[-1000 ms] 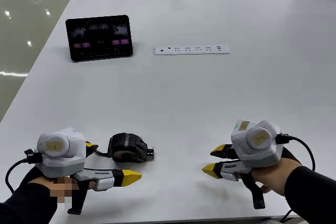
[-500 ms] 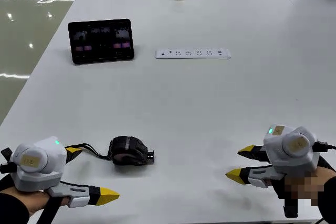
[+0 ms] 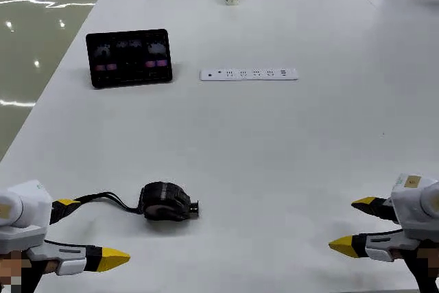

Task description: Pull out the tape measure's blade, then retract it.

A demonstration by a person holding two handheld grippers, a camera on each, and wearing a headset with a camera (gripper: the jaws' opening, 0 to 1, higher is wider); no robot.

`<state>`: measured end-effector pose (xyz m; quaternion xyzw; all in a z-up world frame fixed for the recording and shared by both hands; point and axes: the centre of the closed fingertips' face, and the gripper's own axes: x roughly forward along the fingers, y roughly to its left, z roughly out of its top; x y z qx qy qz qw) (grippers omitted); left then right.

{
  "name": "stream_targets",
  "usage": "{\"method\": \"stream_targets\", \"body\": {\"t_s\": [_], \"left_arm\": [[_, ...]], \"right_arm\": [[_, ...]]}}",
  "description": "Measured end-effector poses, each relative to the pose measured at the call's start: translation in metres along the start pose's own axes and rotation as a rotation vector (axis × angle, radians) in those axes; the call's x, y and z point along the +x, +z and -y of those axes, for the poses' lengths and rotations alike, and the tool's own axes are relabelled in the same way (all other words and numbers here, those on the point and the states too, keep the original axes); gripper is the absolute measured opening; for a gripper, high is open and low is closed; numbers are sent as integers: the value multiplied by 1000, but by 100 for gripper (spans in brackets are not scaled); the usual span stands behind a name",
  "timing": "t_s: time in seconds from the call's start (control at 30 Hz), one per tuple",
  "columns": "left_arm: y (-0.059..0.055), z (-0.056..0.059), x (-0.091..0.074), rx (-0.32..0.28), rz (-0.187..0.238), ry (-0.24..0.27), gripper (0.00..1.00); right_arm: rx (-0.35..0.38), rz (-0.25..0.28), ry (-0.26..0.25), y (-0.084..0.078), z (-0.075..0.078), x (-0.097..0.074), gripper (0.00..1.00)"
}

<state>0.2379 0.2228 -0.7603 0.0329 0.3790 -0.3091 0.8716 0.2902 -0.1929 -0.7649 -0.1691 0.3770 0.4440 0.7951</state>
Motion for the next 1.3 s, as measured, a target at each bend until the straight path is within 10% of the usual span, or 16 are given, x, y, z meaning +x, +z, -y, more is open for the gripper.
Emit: {"method": "stream_targets", "body": {"t_s": [0.67, 1.3], "left_arm": [[-4, -13, -16, 7, -6, 8, 99], [-7, -12, -17, 12, -22, 4, 99]], "right_arm": [[48, 42, -12, -15, 12, -42, 99], [21, 56, 10, -6, 0, -29, 99]]}}
